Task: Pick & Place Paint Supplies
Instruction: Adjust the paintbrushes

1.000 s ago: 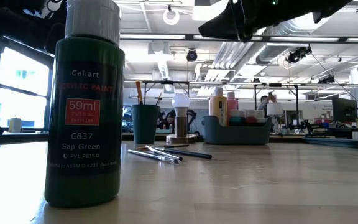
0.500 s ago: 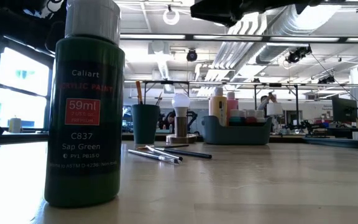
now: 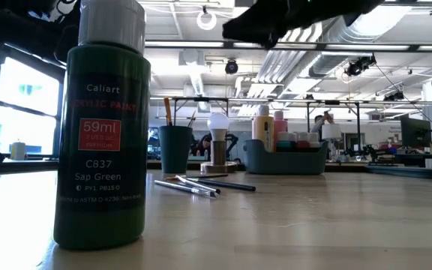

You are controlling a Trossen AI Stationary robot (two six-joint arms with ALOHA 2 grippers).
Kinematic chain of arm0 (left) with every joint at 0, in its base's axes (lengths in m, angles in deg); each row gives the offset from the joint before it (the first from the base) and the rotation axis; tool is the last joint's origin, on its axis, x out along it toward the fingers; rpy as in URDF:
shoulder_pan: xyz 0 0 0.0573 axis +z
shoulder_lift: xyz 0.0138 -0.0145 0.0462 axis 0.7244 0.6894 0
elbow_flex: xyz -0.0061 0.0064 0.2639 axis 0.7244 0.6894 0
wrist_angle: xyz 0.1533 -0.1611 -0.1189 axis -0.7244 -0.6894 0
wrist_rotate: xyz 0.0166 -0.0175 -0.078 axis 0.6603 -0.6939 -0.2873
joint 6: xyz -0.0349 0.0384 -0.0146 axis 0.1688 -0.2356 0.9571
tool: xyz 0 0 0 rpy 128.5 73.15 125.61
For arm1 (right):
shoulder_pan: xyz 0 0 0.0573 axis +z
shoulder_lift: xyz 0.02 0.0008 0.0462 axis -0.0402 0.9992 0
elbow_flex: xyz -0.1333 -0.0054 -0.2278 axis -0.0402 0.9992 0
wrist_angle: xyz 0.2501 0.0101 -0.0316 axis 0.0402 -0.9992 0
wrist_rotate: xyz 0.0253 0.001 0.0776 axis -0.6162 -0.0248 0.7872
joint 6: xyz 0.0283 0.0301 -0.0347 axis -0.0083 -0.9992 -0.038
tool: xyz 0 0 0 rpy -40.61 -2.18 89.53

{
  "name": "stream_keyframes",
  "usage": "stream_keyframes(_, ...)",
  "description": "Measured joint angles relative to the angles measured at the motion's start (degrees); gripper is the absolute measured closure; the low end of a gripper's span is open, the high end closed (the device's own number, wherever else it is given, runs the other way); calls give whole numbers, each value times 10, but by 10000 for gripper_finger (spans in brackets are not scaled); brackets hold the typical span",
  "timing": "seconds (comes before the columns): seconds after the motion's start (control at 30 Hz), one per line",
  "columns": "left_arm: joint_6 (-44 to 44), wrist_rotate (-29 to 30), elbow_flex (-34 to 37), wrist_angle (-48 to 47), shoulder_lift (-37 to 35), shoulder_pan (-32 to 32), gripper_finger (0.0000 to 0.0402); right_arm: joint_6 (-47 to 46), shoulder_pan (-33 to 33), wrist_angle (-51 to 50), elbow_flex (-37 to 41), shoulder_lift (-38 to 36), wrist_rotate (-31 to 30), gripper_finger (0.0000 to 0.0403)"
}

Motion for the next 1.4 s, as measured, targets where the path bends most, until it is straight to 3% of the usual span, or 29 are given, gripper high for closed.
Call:
stream_keyframes(0.2,2,-68,0,0,1,0,135,-41,0,-4,0,53,15,247)
stream_keyframes(0.4,20,-136,0,0,27,0,145,-56,0,-7,0,35,-1,265)
stream_keyframes(0.63,66,-187,0,12,112,0,218,-55,1,-38,0,5,6,321)
stream_keyframes(0.83,91,-261,0,85,189,0,282,-49,0,-82,0,-19,1,355)
stream_keyframes(1.1,96,-260,-1,177,290,-5,334,-36,0,-124,17,-74,1,396)
stream_keyframes(1.27,90,-255,-2,241,338,-49,369,-45,0,-82,79,-119,-17,399)
stream_keyframes(1.4,71,-234,-16,239,365,-95,395,-65,-1,-33,129,-147,-30,399)
